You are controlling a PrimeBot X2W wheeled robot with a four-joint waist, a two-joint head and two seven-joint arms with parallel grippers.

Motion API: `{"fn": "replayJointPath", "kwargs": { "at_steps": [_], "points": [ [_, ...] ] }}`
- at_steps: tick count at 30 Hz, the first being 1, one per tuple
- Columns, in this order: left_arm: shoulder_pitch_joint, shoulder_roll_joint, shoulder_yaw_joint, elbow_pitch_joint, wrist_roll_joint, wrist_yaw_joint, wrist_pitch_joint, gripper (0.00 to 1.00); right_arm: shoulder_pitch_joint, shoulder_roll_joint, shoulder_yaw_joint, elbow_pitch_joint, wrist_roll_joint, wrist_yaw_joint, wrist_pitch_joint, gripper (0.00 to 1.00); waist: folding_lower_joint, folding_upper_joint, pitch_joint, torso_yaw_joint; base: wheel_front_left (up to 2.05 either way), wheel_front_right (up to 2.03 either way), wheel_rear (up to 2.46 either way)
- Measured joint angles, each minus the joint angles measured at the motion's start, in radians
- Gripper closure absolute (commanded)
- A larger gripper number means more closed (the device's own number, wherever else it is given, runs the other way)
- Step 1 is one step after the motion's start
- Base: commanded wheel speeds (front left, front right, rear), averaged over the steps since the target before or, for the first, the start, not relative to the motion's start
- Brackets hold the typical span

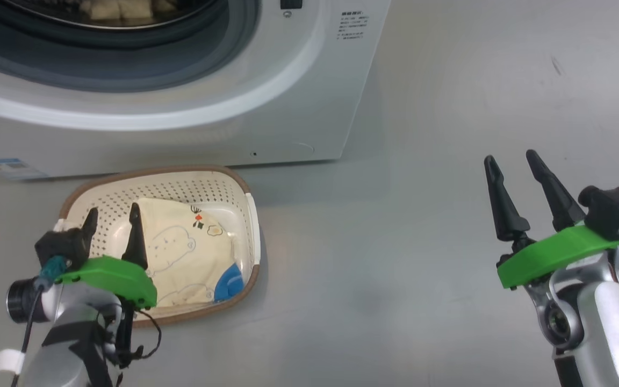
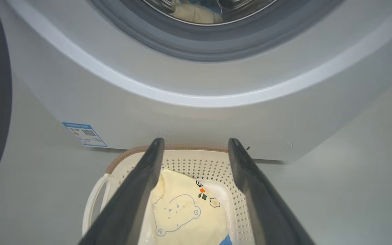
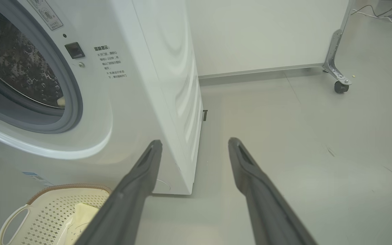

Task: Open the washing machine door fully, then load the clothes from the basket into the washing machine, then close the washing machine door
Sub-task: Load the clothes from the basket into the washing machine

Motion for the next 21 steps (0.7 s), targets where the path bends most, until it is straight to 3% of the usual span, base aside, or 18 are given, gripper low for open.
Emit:
{"fn": "replayJointPath", "kwargs": {
  "at_steps": [9,16,21],
  "points": [
    [-0.286,0.005,-0.009,0.389,-0.062,-0.119,0.111,0.0,-0.114,0.001,0.026,-0.029,0.0,0.0,-0.033,0.0,0.0001,0.0,0.195,-0.04,0.0,0.0,0.0],
    [-0.455,0.008,-0.003,0.546,-0.125,-0.154,0.202,0.0,-0.153,0.01,0.037,-0.06,-0.009,0.0,-0.05,0.0,0.0002,0.0,0.345,-0.075,0.0,0.0,0.0],
    [-0.524,0.021,-0.007,0.606,-0.155,-0.156,0.265,0.0,-0.17,0.013,0.038,-0.091,-0.009,0.0,-0.051,0.0,0.0003,-0.0001,0.442,-0.097,0.0,0.0,0.0]
  ]
}}
